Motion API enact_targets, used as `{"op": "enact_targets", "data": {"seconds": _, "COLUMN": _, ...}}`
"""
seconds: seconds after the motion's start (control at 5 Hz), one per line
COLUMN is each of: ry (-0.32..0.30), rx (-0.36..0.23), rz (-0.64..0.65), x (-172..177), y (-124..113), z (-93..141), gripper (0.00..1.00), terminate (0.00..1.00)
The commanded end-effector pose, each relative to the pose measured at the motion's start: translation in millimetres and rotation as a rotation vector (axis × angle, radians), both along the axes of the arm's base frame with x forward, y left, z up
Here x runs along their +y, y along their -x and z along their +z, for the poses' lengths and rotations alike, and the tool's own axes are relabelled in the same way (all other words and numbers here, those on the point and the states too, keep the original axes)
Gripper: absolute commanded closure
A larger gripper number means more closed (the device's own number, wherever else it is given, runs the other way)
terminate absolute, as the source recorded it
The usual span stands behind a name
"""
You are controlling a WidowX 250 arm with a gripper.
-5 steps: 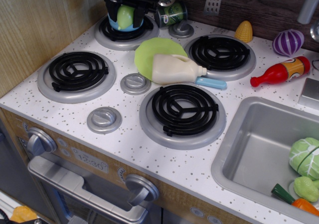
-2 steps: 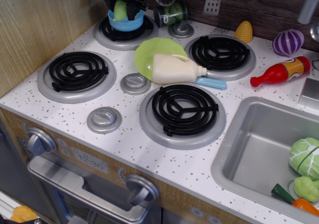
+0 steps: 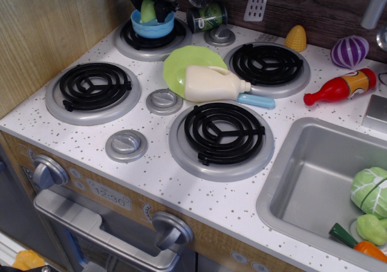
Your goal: Put pear in bowl
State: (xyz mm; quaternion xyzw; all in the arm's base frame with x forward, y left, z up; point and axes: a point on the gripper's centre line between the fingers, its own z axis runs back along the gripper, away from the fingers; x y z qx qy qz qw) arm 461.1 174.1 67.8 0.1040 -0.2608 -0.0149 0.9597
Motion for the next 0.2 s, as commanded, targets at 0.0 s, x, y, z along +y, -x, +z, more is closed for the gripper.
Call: {"op": "enact_targets", "data": {"seconds": 0.0, "ry": -0.037, "rx": -0.065, "rz": -0.011, "x": 7.0, "y": -6.3, "z": 27.4, "gripper": 0.00, "terminate": 1.00}}
